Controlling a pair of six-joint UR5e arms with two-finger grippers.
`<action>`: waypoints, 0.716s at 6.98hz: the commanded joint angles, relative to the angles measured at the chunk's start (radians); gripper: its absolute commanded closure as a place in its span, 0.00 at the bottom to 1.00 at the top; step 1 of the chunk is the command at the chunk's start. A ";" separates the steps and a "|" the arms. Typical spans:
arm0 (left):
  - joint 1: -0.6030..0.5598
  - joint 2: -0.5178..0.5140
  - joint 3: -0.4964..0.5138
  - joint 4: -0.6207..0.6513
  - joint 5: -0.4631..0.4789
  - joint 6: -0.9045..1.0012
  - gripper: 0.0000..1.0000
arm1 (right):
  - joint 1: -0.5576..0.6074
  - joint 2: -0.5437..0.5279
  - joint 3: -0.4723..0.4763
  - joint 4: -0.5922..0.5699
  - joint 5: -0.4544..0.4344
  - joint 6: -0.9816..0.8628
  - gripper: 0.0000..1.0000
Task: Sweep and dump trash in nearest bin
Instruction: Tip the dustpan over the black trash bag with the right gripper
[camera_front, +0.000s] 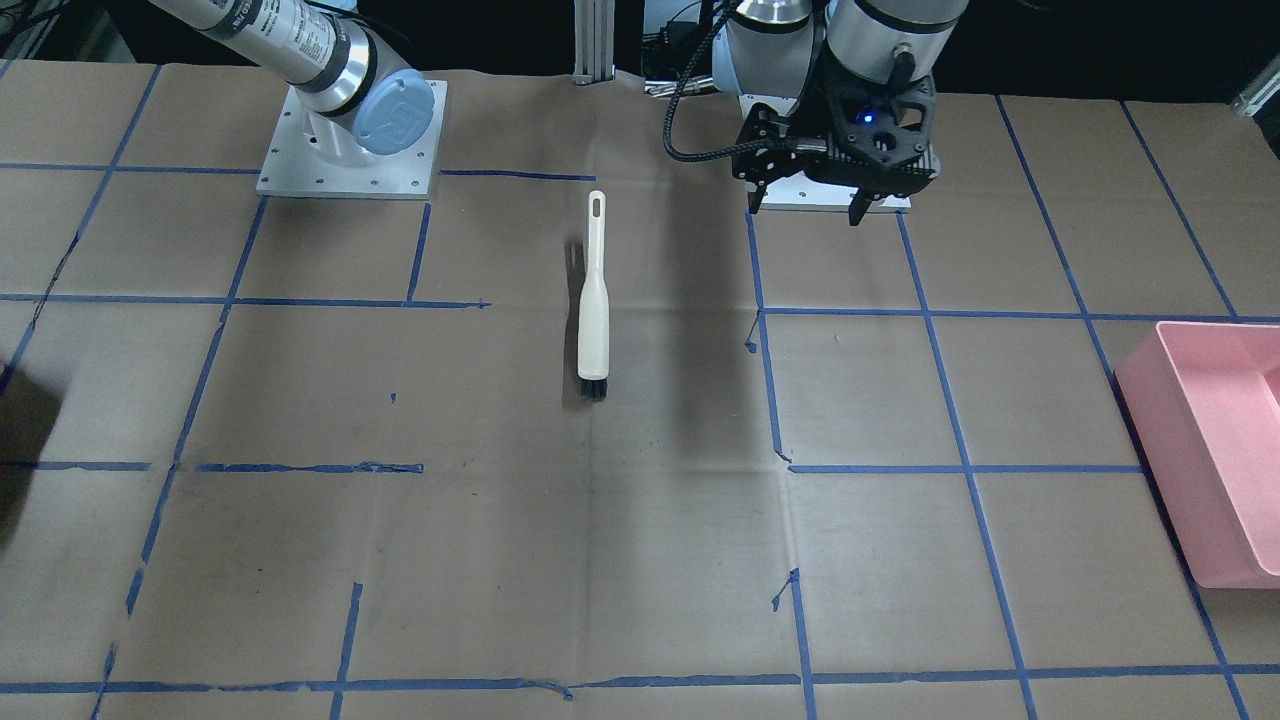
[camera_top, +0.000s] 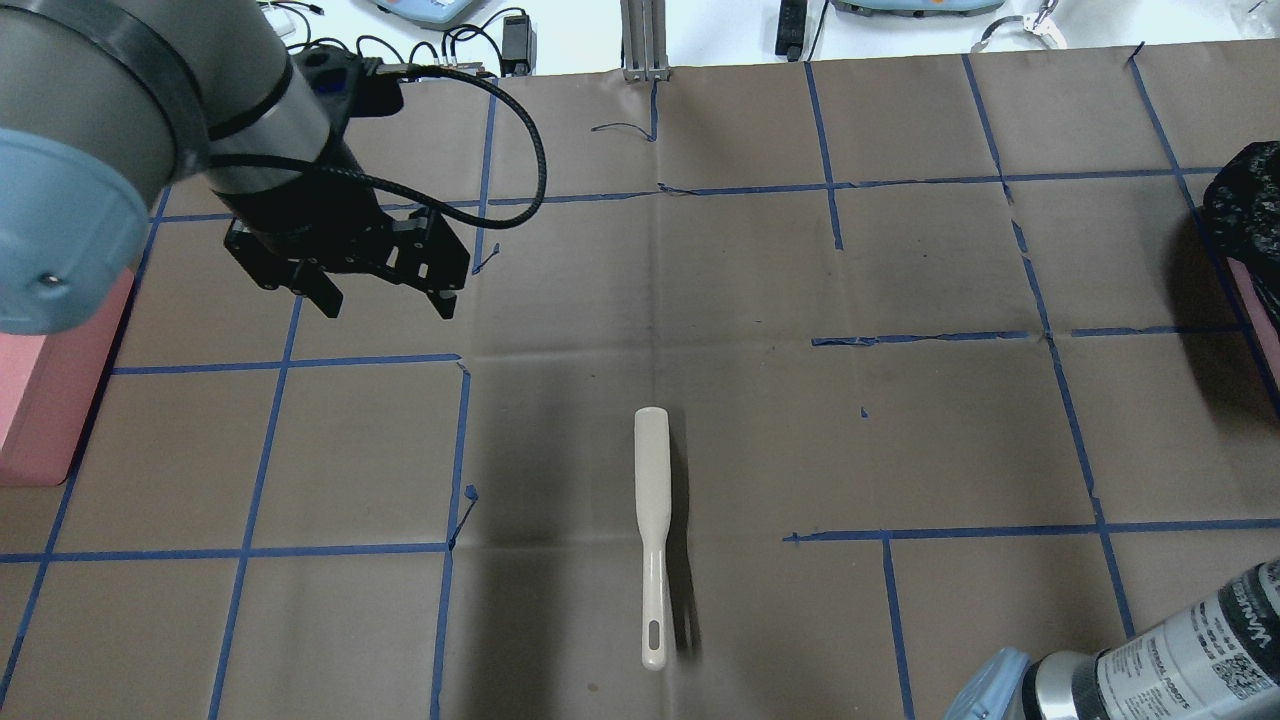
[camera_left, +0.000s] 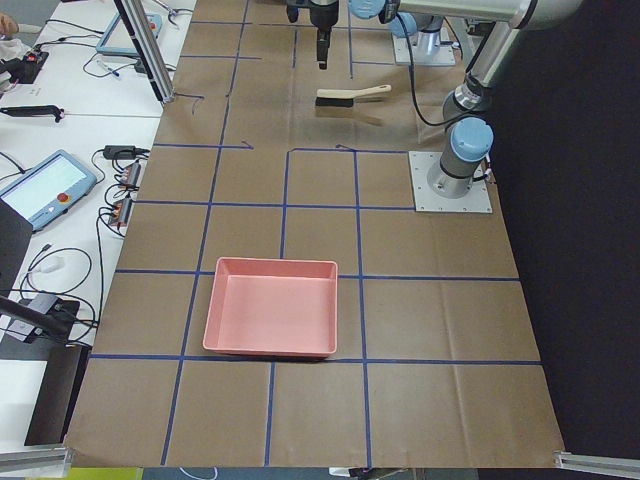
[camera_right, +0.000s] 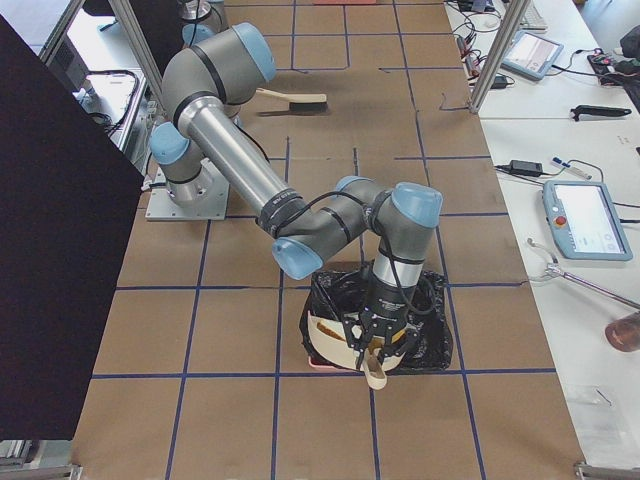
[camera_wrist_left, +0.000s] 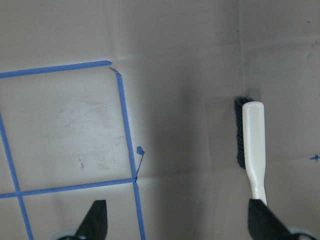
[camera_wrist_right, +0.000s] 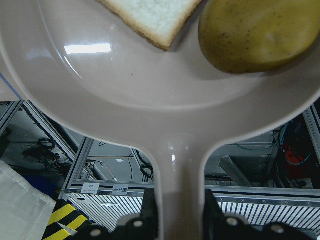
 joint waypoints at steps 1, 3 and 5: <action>0.046 0.000 0.014 -0.026 0.002 0.005 0.00 | 0.011 -0.005 0.004 -0.069 -0.022 0.001 0.87; 0.044 0.000 0.023 -0.026 0.048 0.005 0.00 | 0.039 -0.009 0.007 -0.100 -0.054 -0.002 0.87; 0.044 0.002 0.003 -0.014 0.045 0.005 0.00 | 0.079 -0.014 0.021 -0.122 -0.079 -0.004 0.87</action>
